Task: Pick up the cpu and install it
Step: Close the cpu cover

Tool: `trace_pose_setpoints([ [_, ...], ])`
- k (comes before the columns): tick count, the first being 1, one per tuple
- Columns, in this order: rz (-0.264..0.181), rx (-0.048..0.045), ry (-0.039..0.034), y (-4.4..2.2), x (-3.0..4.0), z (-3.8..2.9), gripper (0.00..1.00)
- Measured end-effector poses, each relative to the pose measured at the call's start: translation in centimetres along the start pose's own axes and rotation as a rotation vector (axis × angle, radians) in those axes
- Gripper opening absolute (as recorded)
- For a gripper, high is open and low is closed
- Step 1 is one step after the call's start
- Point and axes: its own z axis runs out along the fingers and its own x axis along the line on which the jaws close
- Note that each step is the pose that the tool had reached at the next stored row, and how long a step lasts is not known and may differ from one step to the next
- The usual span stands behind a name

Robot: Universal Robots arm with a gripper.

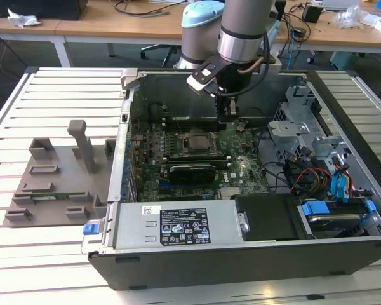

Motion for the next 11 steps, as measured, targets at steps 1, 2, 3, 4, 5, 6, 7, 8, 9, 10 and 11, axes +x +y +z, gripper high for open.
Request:
trace_pose_setpoints([
  [1,0.0,0.0,0.0,-0.08,0.0,0.01,0.11],
  [2,0.0,0.0,0.0,-0.17,0.01,0.03,0.11],
  [3,0.0,0.0001,0.0,-0.24,0.01,0.04,0.11],
  [4,0.0,0.0,0.0,-0.3,0.01,0.06,0.11],
  [5,0.0,0.0,0.0001,-0.37,0.02,0.08,0.11],
  [6,0.0,0.0,0.0,-0.44,0.02,0.1,0.11],
  [7,0.0,0.0,0.0001,-0.53,0.02,0.12,0.11],
  [8,0.0,0.0,0.0,-0.62,0.03,0.14,0.11],
  [9,0.0,0.0001,0.0,-0.74,0.03,0.16,0.11],
  [10,0.0,0.0,0.0,-0.83,0.03,0.18,0.11],
  [11,0.0,0.0,0.0,-0.93,0.04,0.2,0.11],
])
